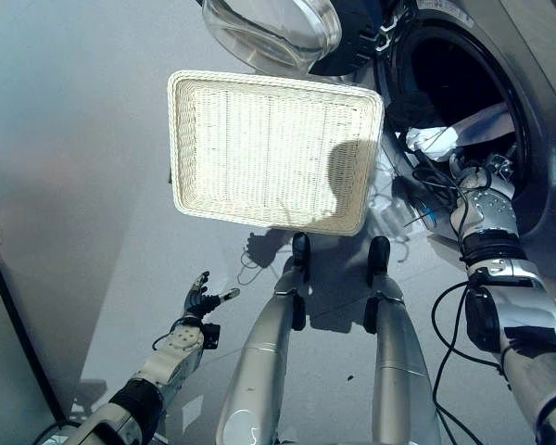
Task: Put the clothes into the washing machine.
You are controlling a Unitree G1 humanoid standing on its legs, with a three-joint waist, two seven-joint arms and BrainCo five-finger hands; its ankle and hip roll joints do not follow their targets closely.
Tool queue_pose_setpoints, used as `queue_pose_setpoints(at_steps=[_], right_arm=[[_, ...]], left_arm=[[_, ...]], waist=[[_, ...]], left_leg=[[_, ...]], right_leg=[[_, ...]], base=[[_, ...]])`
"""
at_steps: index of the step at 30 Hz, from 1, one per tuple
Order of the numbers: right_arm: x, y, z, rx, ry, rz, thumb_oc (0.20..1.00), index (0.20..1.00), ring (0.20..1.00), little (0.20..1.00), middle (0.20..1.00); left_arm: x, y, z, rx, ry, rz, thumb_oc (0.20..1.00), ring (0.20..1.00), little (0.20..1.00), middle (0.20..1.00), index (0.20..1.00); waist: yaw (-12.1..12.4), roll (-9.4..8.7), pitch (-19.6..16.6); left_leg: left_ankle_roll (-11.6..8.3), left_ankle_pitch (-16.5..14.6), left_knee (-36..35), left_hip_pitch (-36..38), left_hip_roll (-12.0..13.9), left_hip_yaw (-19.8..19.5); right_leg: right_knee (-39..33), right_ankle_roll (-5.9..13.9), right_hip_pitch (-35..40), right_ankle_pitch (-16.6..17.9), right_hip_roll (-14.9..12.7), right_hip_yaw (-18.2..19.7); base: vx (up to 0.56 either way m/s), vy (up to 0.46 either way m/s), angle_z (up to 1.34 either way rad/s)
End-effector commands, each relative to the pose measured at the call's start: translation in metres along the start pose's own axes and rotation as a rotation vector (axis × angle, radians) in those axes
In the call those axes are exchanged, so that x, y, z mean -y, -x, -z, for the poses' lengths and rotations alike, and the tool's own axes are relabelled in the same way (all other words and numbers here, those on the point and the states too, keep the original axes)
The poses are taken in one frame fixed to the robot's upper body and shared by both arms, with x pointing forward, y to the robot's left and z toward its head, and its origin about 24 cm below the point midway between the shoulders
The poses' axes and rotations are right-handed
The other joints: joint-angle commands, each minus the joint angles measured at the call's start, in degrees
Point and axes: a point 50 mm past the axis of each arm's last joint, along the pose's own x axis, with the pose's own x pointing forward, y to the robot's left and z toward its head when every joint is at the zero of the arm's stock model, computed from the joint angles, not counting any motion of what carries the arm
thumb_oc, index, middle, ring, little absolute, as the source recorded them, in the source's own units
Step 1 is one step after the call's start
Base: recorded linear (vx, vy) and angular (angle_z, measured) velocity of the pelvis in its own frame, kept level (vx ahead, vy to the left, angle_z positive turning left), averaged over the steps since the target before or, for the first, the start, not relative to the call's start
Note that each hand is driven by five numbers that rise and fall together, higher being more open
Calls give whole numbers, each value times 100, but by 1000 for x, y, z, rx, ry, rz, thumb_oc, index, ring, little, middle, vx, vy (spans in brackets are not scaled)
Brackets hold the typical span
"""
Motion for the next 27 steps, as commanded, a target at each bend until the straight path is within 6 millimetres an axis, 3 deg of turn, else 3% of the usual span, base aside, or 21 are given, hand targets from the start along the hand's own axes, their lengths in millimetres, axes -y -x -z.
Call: queue_pose_setpoints(at_steps=[1, 3, 7, 10, 14, 15, 18, 19, 21, 23, 24, 25, 26, 27], right_arm=[[-81, 22, -29, 53, 20, -485, 1000, 1000, 1000, 1000, 1000], [-110, 50, -19, 71, -73, -753, 1000, 1000, 1000, 1000, 1000], [-136, 92, -23, 224, -269, -1067, 1000, 1000, 1000, 1000, 1000], [-137, 111, -30, 359, -290, -1106, 1000, 1000, 1000, 1000, 1000], [-137, 114, -31, 395, -263, -1087, 1000, 1000, 1000, 1000, 1000], [-131, 110, -29, 421, -194, -996, 1000, 1000, 1000, 1000, 1000], [-97, 82, -23, 317, -209, -810, 1000, 1000, 1000, 1000, 1000], [-76, 67, -20, 275, -197, -718, 1000, 1000, 1000, 1000, 1000], [-64, 59, -19, 256, -181, -668, 1000, 1000, 1000, 1000, 1000], [-19, 36, -20, 196, -79, -434, 1000, 1000, 1000, 1000, 1000], [-11, 32, -21, 190, -56, -392, 1000, 1000, 1000, 1000, 1000], [30, 21, -27, 146, 21, -192, 1000, 1000, 1000, 1000, 1000], [29, 21, -27, 144, 22, -193, 1000, 1000, 1000, 1000, 1000], [61, 20, -28, 114, 63, -70, 1000, 1000, 1000, 1000, 1000]], left_arm=[[-3, 7, 20, -60, 21, -29, 1000, 1000, 1000, 1000, 1000], [-9, 7, 23, -69, 28, -35, 1000, 1000, 1000, 1000, 1000], [-10, 6, 27, -86, 46, -28, 1000, 1000, 1000, 1000, 1000], [-4, 5, 27, -90, 72, -12, 1000, 1000, 1000, 1000, 1000], [1, 5, 28, -92, 82, -1, 1000, 1000, 1000, 1000, 1000], [8, 5, 30, -97, 90, 14, 1000, 1000, 1000, 1000, 1000], [16, 5, 32, -93, 95, 15, 1000, 1000, 1000, 1000, 1000], [19, 5, 32, -89, 96, 13, 1000, 1000, 1000, 1000, 1000], [20, 5, 33, -88, 98, 12, 1000, 1000, 1000, 1000, 1000], [23, 5, 33, -86, 102, 8, 1000, 1000, 1000, 1000, 1000], [23, 4, 32, -83, 103, 7, 1000, 1000, 1000, 1000, 1000], [25, 4, 30, -80, 102, 4, 1000, 1000, 1000, 1000, 1000], [25, 4, 29, -79, 103, 4, 1000, 1000, 1000, 1000, 1000], [25, 3, 28, -74, 101, -1, 1000, 1000, 1000, 1000, 1000]], waist=[[-224, 540, -113], [-248, 547, -113], [-314, 567, -113], [-373, 625, -113], [-386, 666, -113], [-404, 696, -113], [-433, 688, -113], [-427, 680, -113], [-425, 675, -113], [-435, 651, -113], [-428, 646, -113], [-435, 606, -113], [-430, 610, -113], [-431, 575, -113]], left_leg=[[-310, 40, -384, 201, -90, -310], [-313, 101, -438, 218, -70, -302], [-331, 41, -453, 345, -91, -326], [-345, 85, -424, 348, -95, -277], [-358, 102, -406, 349, -94, -251], [-373, 116, -398, 369, -124, -240], [-375, 155, -452, 342, -129, -218], [-372, 181, -492, 323, -123, -202], [-371, 193, -506, 317, -117, -194], [-370, 200, -533, 318, -122, -186], [-371, 220, -543, 298, -115, -180], [-369, 233, -565, 290, -108, -165], [-370, 246, -571, 281, -102, -164], [-362, 247, -590, 267, -98, -162]], right_leg=[[713, -112, 111, -846, 517, -666], [686, -103, 116, -802, 539, -655], [685, -65, 203, -867, 524, -585], [675, -84, 186, -819, 514, -559], [641, -89, 189, -788, 499, -546], [557, -86, 218, -740, 461, -533], [428, -71, 192, -646, 455, -512], [373, -73, 181, -611, 459, -504], [359, -74, 175, -595, 464, -498], [369, -79, 176, -602, 462, -495], [346, -86, 163, -573, 468, -501], [317, -101, 164, -550, 471, -516], [300, -103, 159, -529, 477, -516], [276, -109, 159, -515, 484, -527]], base=[[-3, 39, -3], [-14, 64, -4], [-1, 83, -5], [-12, 95, -2], [1, 60, -5], [7, 125, -12], [-15, 29, -11], [0, 0, 0], [-4, -5, 2], [0, 0, 0], [-29, -30, 3], [0, 0, 0], [-40, -59, 3], [-15, -68, 6]])
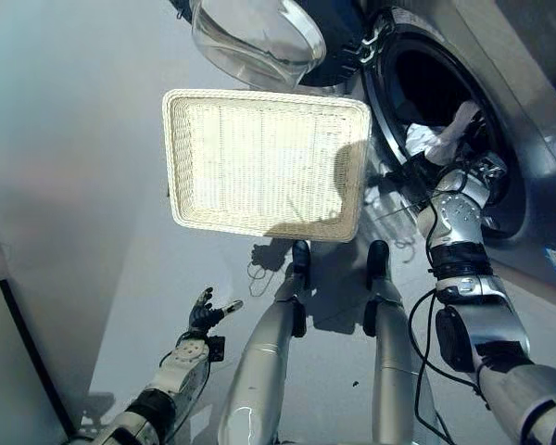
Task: Put the clothes into the washing machine.
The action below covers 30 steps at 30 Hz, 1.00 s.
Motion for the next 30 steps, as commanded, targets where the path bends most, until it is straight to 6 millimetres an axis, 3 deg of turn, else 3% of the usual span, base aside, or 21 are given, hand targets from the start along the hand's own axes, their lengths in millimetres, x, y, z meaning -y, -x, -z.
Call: queue_pose_setpoints(at_steps=[1, 5, 9, 14, 23, 30], right_arm=[[62, 10, -57, 18, 121, 264, 1000, 1000, 1000, 1000, 1000], [119, 40, -50, -139, 195, 482, 1000, 1000, 1000, 1000, 1000], [144, 56, -52, -153, 233, 547, 1000, 1000, 1000, 1000, 1000], [150, 60, -54, -128, 249, 541, 1000, 1000, 1000, 1000, 1000], [136, 51, -46, -106, 256, 435, 1000, 1000, 1000, 1000, 1000], [141, 57, -29, -381, 825, 340, 1000, 1000, 1000, 1000, 1000]], left_arm=[[8, 2, 4, -2, 15, -21, 1000, 1000, 1000, 1000, 1000], [9, 1, 0, 12, 12, -36, 1000, 1000, 1000, 1000, 1000], [14, 1, -4, 19, 10, -41, 1000, 1000, 1000, 1000, 1000], [17, 1, -5, 23, 14, -45, 1000, 1000, 1000, 1000, 1000], [19, -3, -11, 28, 32, -61, 1000, 1000, 1000, 1000, 1000], [17, -5, -14, 34, 94, -21, 1000, 1000, 1000, 1000, 1000]], waist=[[-355, 527, -102], [-347, 433, -102], [-350, 368, -102], [-370, 351, -102], [-426, 389, -102], [-450, 332, -102]], left_leg=[[-319, 178, -263, -178, -140, -325], [-295, 203, -305, -191, -138, -337], [-276, 225, -367, -148, -151, -372], [-268, 243, -478, -69, -153, -367], [-247, 364, -740, 51, -184, -295], [-215, 259, -752, 357, -290, -360]], right_leg=[[308, -25, -30, -500, 441, -566], [212, -47, -15, -418, 472, -585], [51, -27, 43, -300, 494, -574], [-102, 15, 117, -223, 492, -532], [-434, 110, 222, 35, 473, -422], [-645, 132, 532, 120, 406, -389]], base=[[-24, -87, 8], [-45, -59, -1], [-60, -11, -3], [-63, 33, -5], [-76, 63, -3], [-78, 53, 0]])
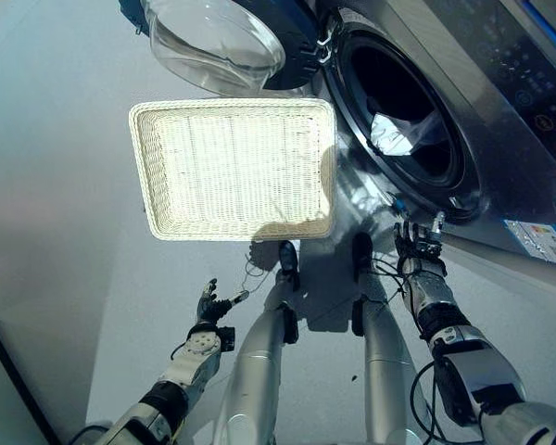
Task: Put the clothes into the washing machine.
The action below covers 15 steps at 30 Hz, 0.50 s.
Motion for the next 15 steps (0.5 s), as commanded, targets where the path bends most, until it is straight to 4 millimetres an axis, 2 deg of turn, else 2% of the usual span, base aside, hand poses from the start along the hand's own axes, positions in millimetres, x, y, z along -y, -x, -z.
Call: queue_pose_setpoints(at_steps=[1, 4, 5, 6, 8, 9, 10, 11, 12, 13, 15], right_arm=[[1, 2, -3, -9, 450, -63, 1000, 1000, 1000, 1000, 1000], [34, 9, 5, -78, 923, -87, 1000, 1000, 1000, 1000, 1000], [32, 9, 5, -77, 924, -90, 1000, 1000, 1000, 1000, 1000], [52, 15, 4, -123, 1145, -115, 1000, 1000, 1000, 1000, 1000], [55, 16, 5, -138, 1187, -123, 1000, 1000, 1000, 1000, 1000], [73, 22, 6, -192, 1384, -143, 1000, 1000, 1000, 1000, 1000], [86, 27, 6, -238, 1479, -143, 1000, 1000, 1000, 1000, 1000], [95, 30, 4, -270, 1531, -143, 1000, 1000, 1000, 1000, 1000], [95, 31, 4, -271, 1532, -143, 1000, 1000, 1000, 1000, 1000], [111, 38, 3, -325, 1565, -130, 1000, 1000, 1000, 1000, 1000], [144, 56, 2, -438, 1597, -83, 1000, 1000, 1000, 1000, 1000]], left_arm=[[1, -2, 2, -9, 72, 52, 1000, 1000, 1000, 1000, 1000], [-4, -2, 13, -52, 145, 154, 1000, 1000, 1000, 1000, 1000], [-4, -2, 12, -49, 147, 153, 1000, 1000, 1000, 1000, 1000], [-12, -1, 21, -79, 186, 199, 1000, 1000, 1000, 1000, 1000], [-14, -2, 22, -83, 189, 200, 1000, 1000, 1000, 1000, 1000], [-24, -2, 33, -120, 214, 207, 1000, 1000, 1000, 1000, 1000], [-30, -1, 40, -145, 222, 211, 1000, 1000, 1000, 1000, 1000], [-35, 0, 44, -160, 232, 215, 1000, 1000, 1000, 1000, 1000], [-35, 0, 44, -160, 232, 215, 1000, 1000, 1000, 1000, 1000], [-41, 1, 52, -184, 233, 222, 1000, 1000, 1000, 1000, 1000], [-43, 9, 68, -228, 216, 252, 1000, 1000, 1000, 1000, 1000]], waist=[[-53, 270, -94], [-89, 33, -94], [-90, 31, -94], [-92, -99, -94], [-94, -122, -94], [-110, -245, -94], [-108, -323, -94], [-110, -388, -95], [-112, -389, -95], [-104, -483, -109], [-103, -604, -400]], left_leg=[[-170, -123, -64, 139, -362, -357], [-146, -314, 52, 521, -375, -381], [-147, -276, 46, 489, -371, -378], [-139, -390, 83, 788, -357, -377], [-139, -368, 84, 808, -358, -380], [-125, -459, 146, 1098, -350, -378], [-126, -549, 199, 1306, -338, -372], [-125, -571, 213, 1458, -335, -357], [-126, -572, 209, 1468, -334, -358], [-134, -632, 203, 1725, -320, -336], [-176, -687, 77, 2074, -272, -313]], right_leg=[[149, 118, 244, -311, 256, -389], [2, 145, 688, -287, 191, -421], [-30, 142, 668, -235, 195, -422], [-103, 166, 1008, -276, 151, -452], [-149, 168, 1046, -227, 151, -447], [-233, 201, 1374, -219, 120, -440], [-262, 223, 1603, -254, 90, -434], [-332, 236, 1764, -216, 69, -417], [-339, 236, 1775, -216, 70, -418], [-439, 270, 2060, -211, 27, -418], [-684, 315, 2455, -184, 2, -451]], base=[[-102, 39, 0], [-69, 16, 5], [-65, 21, 11], [-51, 17, 10], [-37, 6, 12], [-2, -15, 7], [-9, -21, 6], [0, 0, 0], [0, 0, 0], [0, 0, 0], [84, -35, 1]])
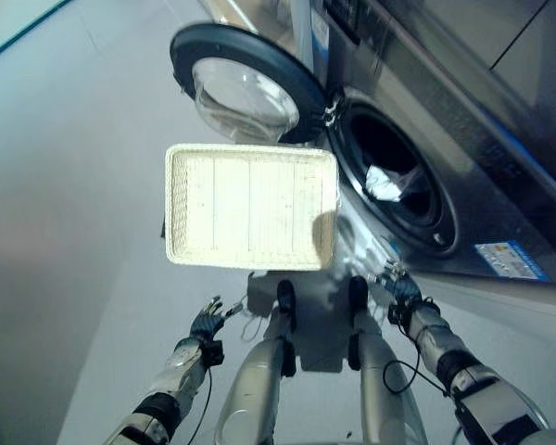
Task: Put the clothes into the washing machine.
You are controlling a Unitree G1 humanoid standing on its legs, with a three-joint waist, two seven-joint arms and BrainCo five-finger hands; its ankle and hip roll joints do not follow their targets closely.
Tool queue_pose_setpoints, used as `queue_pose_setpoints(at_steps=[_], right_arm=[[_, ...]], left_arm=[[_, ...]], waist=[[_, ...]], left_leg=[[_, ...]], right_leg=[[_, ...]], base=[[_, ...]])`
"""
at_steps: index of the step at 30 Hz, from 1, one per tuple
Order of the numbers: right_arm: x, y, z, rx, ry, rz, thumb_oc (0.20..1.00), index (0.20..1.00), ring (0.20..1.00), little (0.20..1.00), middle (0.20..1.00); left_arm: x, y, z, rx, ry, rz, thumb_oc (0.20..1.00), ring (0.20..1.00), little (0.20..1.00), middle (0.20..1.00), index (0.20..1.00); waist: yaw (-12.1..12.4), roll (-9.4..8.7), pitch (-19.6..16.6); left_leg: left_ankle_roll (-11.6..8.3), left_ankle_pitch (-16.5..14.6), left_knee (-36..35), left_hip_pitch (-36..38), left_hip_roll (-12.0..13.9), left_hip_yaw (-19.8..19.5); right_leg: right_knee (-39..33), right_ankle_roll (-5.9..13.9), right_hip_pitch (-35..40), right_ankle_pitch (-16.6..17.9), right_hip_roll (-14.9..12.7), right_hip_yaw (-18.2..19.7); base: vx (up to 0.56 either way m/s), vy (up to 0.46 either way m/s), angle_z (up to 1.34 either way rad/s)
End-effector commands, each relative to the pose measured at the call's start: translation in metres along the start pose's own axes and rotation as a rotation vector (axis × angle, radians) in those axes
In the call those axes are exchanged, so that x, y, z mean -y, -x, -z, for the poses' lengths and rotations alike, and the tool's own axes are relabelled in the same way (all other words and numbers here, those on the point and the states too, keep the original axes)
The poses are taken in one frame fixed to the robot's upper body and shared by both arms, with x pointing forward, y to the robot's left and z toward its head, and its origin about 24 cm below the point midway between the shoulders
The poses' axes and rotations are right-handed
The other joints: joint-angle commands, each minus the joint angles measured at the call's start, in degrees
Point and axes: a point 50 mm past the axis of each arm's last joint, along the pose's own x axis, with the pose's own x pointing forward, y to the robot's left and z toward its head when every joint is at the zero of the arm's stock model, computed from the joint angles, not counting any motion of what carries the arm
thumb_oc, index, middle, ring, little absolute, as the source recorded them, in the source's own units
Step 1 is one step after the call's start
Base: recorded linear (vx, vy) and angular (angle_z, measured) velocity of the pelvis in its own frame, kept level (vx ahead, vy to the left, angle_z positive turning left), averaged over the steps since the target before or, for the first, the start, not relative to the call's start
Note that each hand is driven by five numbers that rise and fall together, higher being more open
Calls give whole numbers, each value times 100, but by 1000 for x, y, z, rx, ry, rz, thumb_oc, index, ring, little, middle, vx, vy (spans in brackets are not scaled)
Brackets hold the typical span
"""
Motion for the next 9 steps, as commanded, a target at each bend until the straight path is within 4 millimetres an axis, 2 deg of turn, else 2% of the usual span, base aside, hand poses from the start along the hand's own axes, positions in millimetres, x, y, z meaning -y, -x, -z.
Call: queue_pose_setpoints(at_steps=[1, 6, 7, 8, 9], right_arm=[[-4, 9, 23, -48, 98, -80, 1000, 1000, 1000, 1000, 1000], [-8, 28, 71, -224, 204, -153, 1000, 1000, 1000, 1000, 1000], [-8, 29, 73, -229, 212, -157, 1000, 1000, 1000, 1000, 1000], [-9, 34, 83, -275, 237, -177, 1000, 1000, 1000, 1000, 1000], [-9, 34, 83, -275, 237, -177, 1000, 1000, 1000, 1000, 1000]], left_arm=[[-9, 6, 17, -37, 1, 47, 1000, 1000, 1000, 1000, 1000], [-13, 16, 46, -138, -26, 69, 1000, 1000, 1000, 1000, 1000], [-13, 16, 47, -143, -26, 71, 1000, 1000, 1000, 1000, 1000], [-15, 19, 56, -186, -26, 64, 1000, 1000, 1000, 1000, 1000], [-15, 19, 56, -186, -26, 64, 1000, 1000, 1000, 1000, 1000]], waist=[[-85, -250, -328], [-101, -404, -842], [-101, -409, -859], [-79, -456, -1032], [-79, -456, -1032]], left_leg=[[-181, -636, 448, 148, -286, -140], [-235, -684, 103, 800, -234, -84], [-236, -687, 92, 821, -232, -81], [-243, -709, 28, 979, -208, -88], [-243, -709, 28, 979, -208, -88]], right_leg=[[-100, 264, 338, -141, 28, -243], [-608, 301, 1039, -68, 112, -337], [-622, 302, 1058, -65, 116, -339], [-713, 298, 1230, -69, 150, -384], [-713, 298, 1230, -69, 150, -384]], base=[[123, -34, 9], [109, -18, 11], [102, -32, 2], [72, -26, 5], [106, -37, -1]])
